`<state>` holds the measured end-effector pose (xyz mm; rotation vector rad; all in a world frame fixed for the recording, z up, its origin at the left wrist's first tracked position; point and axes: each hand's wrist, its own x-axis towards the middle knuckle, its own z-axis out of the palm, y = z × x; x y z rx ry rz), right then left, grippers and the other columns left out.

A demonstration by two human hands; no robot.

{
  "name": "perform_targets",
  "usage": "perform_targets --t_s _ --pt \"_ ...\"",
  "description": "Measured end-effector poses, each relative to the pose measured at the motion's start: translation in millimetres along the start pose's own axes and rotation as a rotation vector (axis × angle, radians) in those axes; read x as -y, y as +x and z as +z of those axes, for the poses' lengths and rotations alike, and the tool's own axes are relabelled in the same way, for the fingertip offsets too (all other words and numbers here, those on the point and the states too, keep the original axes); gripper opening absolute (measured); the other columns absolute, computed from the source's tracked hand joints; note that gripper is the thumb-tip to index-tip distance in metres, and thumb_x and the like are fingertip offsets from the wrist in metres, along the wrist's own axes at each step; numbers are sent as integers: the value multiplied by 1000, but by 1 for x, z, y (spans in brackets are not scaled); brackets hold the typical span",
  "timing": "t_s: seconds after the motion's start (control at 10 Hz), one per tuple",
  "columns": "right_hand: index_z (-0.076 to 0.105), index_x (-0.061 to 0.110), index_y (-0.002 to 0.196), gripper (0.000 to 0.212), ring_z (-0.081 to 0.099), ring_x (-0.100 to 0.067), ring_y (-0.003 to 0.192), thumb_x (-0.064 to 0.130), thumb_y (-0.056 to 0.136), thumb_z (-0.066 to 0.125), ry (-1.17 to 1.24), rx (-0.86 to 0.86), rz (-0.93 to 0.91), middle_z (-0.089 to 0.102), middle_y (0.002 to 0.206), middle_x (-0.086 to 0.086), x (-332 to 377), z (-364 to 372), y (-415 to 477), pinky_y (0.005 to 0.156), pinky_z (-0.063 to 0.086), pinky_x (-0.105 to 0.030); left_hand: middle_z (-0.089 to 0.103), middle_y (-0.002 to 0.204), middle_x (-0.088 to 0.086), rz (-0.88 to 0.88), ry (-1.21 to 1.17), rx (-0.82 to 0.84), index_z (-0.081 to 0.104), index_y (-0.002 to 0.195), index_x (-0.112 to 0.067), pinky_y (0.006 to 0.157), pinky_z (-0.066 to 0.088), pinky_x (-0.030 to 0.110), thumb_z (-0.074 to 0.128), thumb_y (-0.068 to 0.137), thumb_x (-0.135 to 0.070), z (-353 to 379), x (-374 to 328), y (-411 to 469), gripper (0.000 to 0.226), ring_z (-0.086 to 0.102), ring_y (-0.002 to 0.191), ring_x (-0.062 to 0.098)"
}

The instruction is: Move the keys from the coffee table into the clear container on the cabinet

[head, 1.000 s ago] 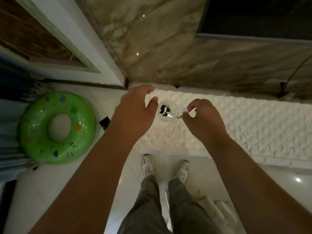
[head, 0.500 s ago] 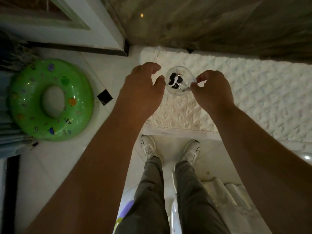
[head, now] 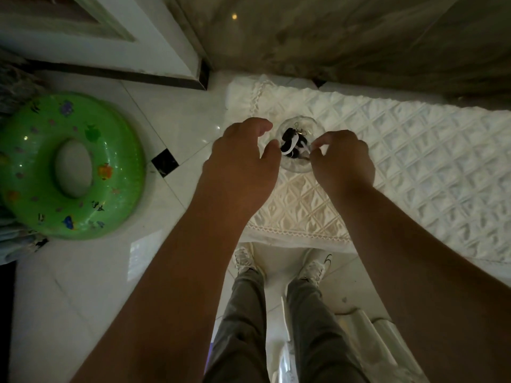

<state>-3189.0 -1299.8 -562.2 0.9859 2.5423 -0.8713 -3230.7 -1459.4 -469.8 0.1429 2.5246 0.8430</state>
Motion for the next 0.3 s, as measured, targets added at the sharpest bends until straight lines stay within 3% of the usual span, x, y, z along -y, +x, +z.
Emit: perform_targets --t_s 0.3 --pt "65 30 117 31 56 -21 114 45 91 56 66 -21 -59 59 127 3 17 -23 1 86 50 -42 53 127 -12 22 -26 -55 52 128 -34 96 44 41 46 93 -42 -7 -15 1 37 50 113 7"
